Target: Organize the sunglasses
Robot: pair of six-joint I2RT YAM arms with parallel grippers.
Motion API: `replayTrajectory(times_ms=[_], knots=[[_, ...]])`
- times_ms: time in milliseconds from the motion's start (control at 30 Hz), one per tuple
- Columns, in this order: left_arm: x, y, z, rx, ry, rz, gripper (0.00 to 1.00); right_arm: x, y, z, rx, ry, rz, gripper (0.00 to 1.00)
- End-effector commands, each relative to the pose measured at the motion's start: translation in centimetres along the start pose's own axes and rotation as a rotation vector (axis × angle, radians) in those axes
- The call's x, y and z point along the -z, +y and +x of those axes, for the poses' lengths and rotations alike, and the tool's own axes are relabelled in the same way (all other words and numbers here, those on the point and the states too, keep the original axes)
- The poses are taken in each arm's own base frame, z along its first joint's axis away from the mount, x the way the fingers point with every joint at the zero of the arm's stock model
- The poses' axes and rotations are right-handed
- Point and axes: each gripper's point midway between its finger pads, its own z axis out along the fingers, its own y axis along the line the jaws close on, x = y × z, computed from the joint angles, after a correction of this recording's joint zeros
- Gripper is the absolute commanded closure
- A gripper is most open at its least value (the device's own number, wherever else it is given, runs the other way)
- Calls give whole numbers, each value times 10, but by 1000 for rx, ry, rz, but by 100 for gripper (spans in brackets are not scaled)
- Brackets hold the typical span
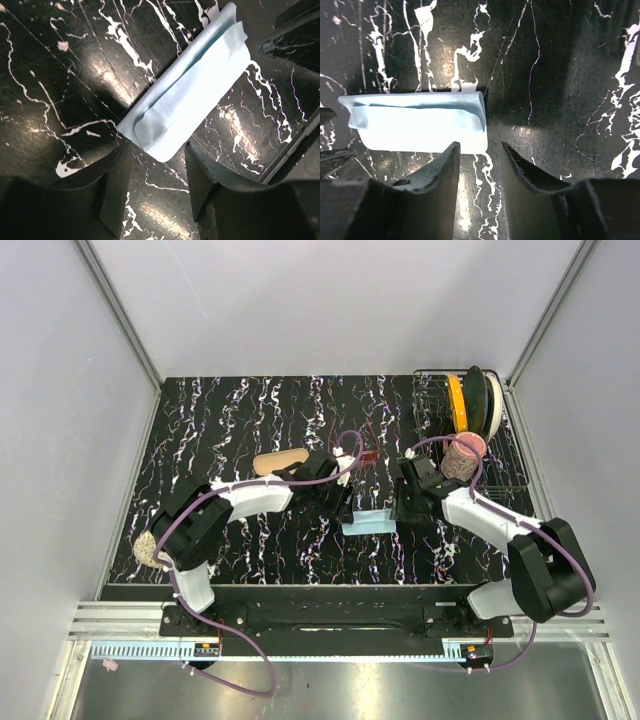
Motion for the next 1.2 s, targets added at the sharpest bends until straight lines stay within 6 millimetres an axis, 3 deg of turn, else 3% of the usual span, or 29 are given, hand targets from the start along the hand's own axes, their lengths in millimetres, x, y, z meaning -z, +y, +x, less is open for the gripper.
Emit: replayTrajectory(times_ms=[0, 67, 167, 300, 467, 667, 933, 1167], knots=[[14, -12, -21, -55, -100, 26, 50, 17, 8, -10, -18, -41, -43, 58], [13, -14, -27, -38, -117, 25, 51, 19, 14, -19, -17, -65, -67, 61], [8, -17, -42, 13, -143, 24, 63, 14, 33, -32, -13, -69, -137, 67], [2, -16, -65, 83, -166, -12, 76, -3, 48, -46, -9, -56, -164, 73], [-7, -13, -64, 124, -128, -23, 83, -16, 63, -56, -7, -41, -209, 84], [-16, -22, -53, 143, -79, 36, 87, -28, 66, -36, -5, 35, -242, 93], [-23, -18, -42, 144, -40, 39, 87, -30, 60, -12, -12, 103, -254, 95], [-27, -14, -38, 156, -29, 23, 87, -29, 54, -4, -5, 132, -231, 95]])
